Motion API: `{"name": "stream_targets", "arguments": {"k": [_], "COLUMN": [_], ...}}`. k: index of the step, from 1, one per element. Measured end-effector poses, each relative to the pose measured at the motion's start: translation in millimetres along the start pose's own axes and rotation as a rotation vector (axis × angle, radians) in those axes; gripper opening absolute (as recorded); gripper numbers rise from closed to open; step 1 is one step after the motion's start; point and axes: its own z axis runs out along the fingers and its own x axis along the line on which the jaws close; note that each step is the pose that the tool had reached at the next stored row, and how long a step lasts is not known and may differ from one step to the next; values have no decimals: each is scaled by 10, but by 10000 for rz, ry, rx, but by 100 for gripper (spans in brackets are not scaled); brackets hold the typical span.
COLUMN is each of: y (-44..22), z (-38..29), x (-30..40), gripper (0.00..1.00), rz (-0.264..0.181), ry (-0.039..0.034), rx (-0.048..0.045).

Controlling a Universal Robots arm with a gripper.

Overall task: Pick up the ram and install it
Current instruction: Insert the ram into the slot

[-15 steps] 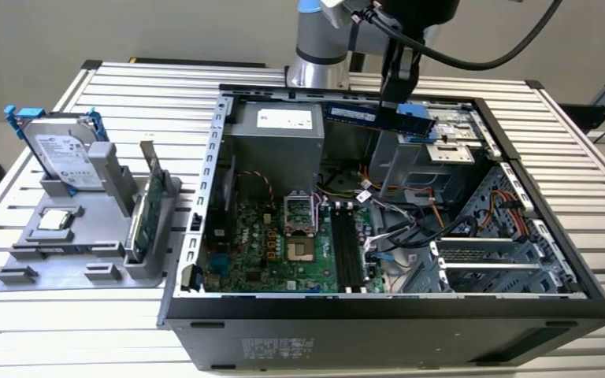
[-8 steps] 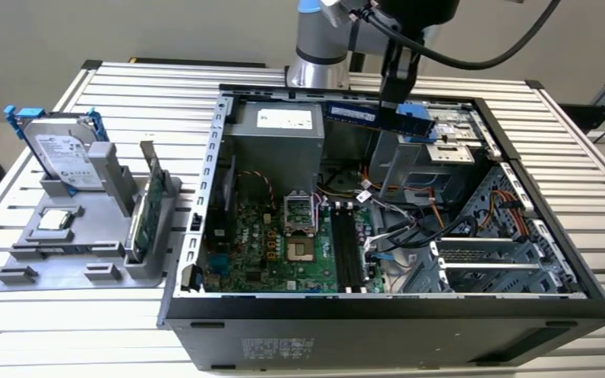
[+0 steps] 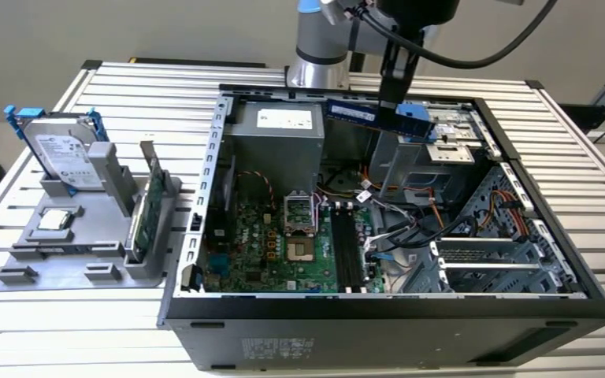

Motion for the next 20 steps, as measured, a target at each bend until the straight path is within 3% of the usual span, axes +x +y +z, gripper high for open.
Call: {"name": "stream_targets", "arguments": {"k": [20], "y": [0], "z": [2], "x": [0], "gripper": [0], "rz": [1211], "ry": [-38], "rx": [40]}}
